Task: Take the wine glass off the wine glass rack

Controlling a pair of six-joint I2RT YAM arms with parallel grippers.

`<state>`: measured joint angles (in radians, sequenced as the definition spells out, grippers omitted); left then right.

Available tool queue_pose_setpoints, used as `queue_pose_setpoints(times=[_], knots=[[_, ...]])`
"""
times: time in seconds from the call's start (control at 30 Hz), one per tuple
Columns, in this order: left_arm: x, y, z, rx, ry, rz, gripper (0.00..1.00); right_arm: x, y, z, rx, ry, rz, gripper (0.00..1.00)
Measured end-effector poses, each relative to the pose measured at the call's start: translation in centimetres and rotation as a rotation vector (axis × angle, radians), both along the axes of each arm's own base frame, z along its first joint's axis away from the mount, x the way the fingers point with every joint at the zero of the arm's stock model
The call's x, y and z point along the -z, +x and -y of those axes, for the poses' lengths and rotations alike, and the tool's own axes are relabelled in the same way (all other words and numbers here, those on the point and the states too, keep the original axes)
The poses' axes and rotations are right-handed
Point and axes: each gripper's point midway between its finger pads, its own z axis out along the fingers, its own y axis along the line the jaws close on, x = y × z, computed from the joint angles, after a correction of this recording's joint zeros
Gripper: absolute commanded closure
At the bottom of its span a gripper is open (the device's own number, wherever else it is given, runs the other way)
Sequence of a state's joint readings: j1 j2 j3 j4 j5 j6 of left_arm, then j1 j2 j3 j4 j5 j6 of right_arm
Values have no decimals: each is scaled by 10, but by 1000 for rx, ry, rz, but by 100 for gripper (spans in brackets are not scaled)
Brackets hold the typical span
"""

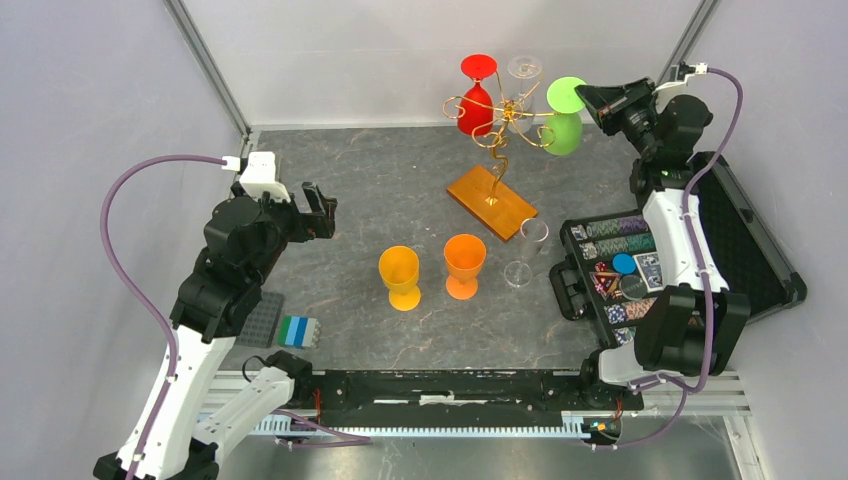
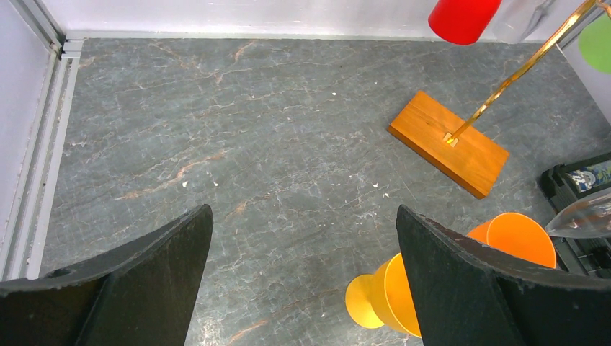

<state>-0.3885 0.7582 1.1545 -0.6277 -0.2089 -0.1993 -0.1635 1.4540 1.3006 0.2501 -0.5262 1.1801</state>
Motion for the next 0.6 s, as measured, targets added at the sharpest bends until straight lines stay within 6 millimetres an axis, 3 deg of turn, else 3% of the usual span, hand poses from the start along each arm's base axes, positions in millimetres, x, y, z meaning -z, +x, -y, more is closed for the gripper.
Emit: queue_pose_setpoints(times=[0.37,0.6], knots=[[-3,-2,-1,-2,-4,10,0,-2,-2,-23,-62,25,9,100],[-3,-3,-2,-3,-4,12,0,16,15,-39,-102,62,-18,100]])
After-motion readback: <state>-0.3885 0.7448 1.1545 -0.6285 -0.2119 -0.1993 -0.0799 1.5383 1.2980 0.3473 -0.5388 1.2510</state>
